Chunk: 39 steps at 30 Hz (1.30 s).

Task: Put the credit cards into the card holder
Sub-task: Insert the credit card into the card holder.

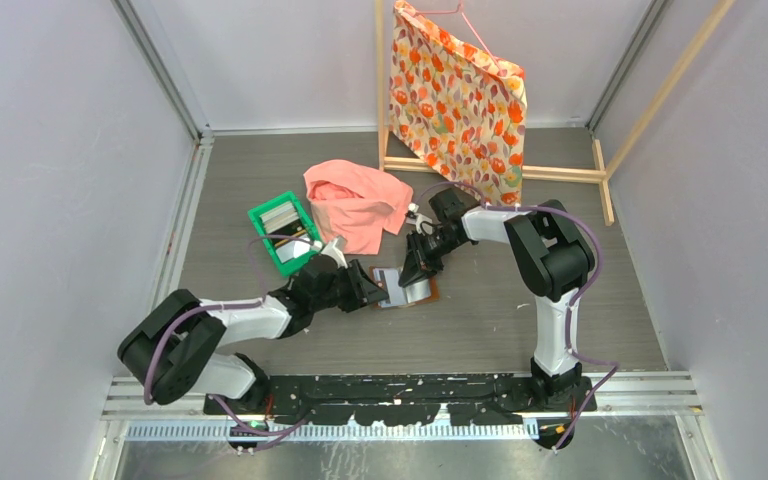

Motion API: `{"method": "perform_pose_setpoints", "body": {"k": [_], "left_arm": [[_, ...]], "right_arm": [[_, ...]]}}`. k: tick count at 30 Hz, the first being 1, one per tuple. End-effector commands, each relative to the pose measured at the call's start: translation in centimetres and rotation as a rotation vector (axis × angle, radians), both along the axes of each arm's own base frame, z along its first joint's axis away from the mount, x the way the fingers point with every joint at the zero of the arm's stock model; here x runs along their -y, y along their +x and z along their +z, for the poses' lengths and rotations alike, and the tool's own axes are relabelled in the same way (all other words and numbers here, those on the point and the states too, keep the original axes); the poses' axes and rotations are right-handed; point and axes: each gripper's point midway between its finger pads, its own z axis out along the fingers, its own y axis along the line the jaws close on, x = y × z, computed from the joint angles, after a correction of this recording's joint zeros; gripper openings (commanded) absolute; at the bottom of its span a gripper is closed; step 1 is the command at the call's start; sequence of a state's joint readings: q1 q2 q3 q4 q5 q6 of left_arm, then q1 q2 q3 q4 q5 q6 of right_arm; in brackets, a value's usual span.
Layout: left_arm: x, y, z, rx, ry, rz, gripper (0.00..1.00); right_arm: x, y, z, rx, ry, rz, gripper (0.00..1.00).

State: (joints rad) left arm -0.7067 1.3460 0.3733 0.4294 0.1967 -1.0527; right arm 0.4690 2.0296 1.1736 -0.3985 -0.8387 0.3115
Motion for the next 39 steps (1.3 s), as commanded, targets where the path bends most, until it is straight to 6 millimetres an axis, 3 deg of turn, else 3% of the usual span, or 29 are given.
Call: {"method": "perform_pose_setpoints", "body": {"k": [1,8,14,24,34,39], "left_arm": [[1.2,0.7,1.2,0.034,-0.056,-0.012,0.37],[1.3,0.8,0.4,0.010,-0.048,-0.007,0.37],[1.7,0.9,1.0,0.019,-0.067,-0.020,0.37],[2.1,1.0,2.6,0.045,-0.105,-0.030,0.30],[2.0,1.0,2.6,0.041,-0.092,-0.027,0.20],[2.1,1.2,2.7,0.045,-0.084,-0.028,0.16]], "right_arm": [[0.0,0.9,0.2,0.037,-0.010,0.004,0.19],[0.0,0.9,0.3,0.038,-0.010,0.004,0.19],[0.0,0.8,0.2,0.035,-0.010,0.005,0.19],[-0.2,0.8,0.6,0.034,0.007,0.010,0.19],[-0.3,0.8,1.5,0.054,0.027,0.022,0.21],[-0.4,1.1,2.6,0.091,0.039,0.037,0.27]]}}
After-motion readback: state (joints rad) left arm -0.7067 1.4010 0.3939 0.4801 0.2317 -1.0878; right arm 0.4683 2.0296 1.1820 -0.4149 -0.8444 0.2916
